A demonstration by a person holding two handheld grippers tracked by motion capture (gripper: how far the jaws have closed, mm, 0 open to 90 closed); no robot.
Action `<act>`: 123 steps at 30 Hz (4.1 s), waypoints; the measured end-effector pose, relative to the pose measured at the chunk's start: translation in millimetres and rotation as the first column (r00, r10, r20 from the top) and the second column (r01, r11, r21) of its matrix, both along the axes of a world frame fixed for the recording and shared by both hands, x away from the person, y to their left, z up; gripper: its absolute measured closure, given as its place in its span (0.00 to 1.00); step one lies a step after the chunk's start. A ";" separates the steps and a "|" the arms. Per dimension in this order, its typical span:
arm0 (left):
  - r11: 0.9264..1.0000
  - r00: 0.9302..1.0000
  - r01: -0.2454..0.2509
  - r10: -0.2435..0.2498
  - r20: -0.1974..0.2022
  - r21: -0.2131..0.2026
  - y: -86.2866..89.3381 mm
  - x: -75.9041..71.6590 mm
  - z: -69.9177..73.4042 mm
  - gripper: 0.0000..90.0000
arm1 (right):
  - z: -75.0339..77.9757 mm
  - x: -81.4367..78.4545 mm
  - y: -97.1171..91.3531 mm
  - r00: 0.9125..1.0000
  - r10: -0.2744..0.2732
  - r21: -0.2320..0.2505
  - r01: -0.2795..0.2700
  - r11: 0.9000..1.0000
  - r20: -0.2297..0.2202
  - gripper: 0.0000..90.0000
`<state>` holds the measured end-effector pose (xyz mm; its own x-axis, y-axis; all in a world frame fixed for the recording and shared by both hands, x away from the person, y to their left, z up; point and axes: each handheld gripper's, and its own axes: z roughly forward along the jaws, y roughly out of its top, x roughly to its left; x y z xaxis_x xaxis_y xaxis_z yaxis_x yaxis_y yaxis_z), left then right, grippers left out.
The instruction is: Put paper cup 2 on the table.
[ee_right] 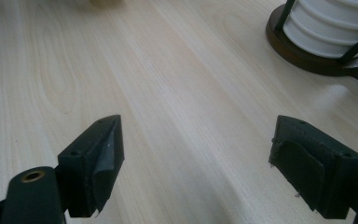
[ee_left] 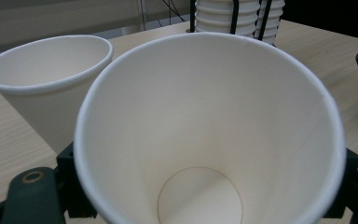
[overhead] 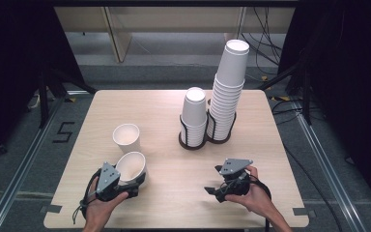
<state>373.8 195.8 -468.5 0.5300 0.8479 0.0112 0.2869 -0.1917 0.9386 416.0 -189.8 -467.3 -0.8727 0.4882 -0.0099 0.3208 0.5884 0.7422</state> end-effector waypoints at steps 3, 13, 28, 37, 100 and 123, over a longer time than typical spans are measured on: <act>1.000 1.000 -0.015 0.015 -0.005 0.015 2.8 -1.1 -0.2 0.19 | -0.5 0.3 -1.1 1.000 0.003 -0.003 -0.003 1.000 0.001 0.20; 0.994 0.995 -0.102 0.103 -0.003 0.046 16.2 4.6 -3.6 0.19 | -1.4 -1.9 -2.1 1.000 -0.008 -0.008 0.008 1.000 -0.003 0.20; 0.983 0.984 -0.172 0.174 -0.032 0.059 23.7 19.6 -10.2 0.19 | -3.4 -2.0 -0.3 1.000 0.020 -0.019 -0.020 1.000 0.001 0.20; 0.983 0.984 -0.176 0.178 -0.029 0.052 26.3 25.8 -15.9 0.17 | -4.8 -3.6 1.4 1.000 0.018 -0.029 -0.018 0.999 -0.013 0.20; 0.977 0.974 -0.194 0.202 -0.101 0.084 36.2 -2.4 -27.9 0.16 | -6.9 -9.3 0.0 0.999 0.045 -0.047 -0.046 0.998 -0.015 0.20; 0.994 0.987 -0.102 0.107 -0.117 0.045 15.3 -50.3 -18.0 0.16 | -7.9 -13.5 -5.9 1.000 0.013 -0.029 -0.014 0.999 -0.028 0.20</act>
